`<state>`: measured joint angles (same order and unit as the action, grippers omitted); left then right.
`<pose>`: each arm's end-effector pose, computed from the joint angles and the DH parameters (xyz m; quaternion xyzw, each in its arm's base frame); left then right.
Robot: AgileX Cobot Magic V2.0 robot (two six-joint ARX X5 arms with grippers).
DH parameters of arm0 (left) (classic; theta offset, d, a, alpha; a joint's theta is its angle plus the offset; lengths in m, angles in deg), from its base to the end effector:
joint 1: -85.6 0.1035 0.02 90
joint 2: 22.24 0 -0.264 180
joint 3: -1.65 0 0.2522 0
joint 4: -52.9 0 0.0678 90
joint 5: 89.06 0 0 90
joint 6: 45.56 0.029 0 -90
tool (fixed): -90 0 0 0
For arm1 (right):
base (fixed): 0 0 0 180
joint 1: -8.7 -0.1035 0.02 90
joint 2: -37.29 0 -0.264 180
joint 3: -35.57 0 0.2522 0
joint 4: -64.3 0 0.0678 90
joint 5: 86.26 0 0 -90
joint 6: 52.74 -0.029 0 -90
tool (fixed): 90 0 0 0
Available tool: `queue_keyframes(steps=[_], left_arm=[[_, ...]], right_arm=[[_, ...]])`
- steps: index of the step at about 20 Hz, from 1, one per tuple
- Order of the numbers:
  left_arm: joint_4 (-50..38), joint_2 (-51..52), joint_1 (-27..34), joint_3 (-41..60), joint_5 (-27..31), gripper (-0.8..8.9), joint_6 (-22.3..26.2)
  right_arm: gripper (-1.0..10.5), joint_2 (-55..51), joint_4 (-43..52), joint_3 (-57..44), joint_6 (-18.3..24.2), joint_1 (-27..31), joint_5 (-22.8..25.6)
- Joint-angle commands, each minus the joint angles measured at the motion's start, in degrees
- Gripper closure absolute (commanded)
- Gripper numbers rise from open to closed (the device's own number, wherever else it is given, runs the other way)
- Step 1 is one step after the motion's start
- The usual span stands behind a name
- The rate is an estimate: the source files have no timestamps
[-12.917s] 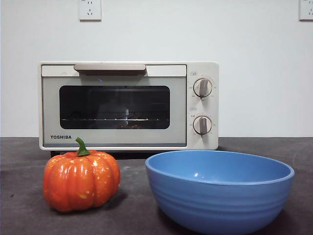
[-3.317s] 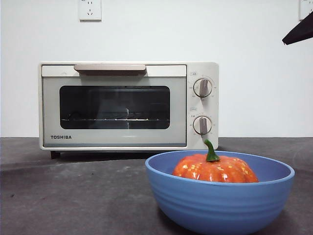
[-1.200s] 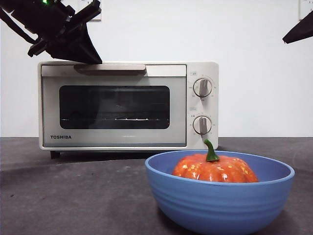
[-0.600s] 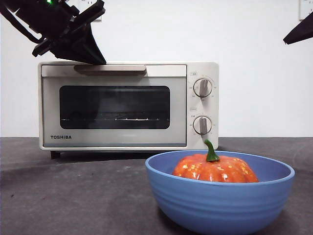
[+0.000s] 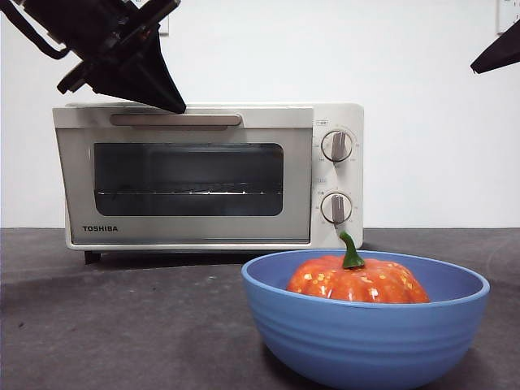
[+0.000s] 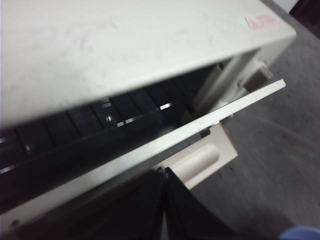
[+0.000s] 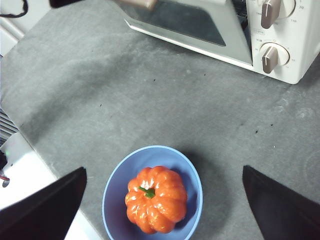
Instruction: Place pumpkin in the steamer
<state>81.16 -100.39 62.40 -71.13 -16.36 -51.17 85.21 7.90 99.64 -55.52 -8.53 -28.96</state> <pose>0.2690 -0.1247 0.2854 -0.0291 0.3048 -0.3168 0.8977 0.1441 0.0611 0.3100 0.0669 0.3505 0.3879 0.8498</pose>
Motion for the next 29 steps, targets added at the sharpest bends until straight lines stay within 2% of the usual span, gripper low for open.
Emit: queue_keyframes(steps=[1, 29], left_arm=[[6.47, -2.89, -0.26, 1.11, 1.90, 7.98, 0.42], [28.28, -2.89, -3.04, 1.11, 1.84, 7.98, -1.53]], right_arm=[[4.6, 0.28, 0.37, 0.44, 0.66, -0.20, -0.13], [4.6, 0.28, -0.28, 0.44, 0.44, -0.26, -0.09]])
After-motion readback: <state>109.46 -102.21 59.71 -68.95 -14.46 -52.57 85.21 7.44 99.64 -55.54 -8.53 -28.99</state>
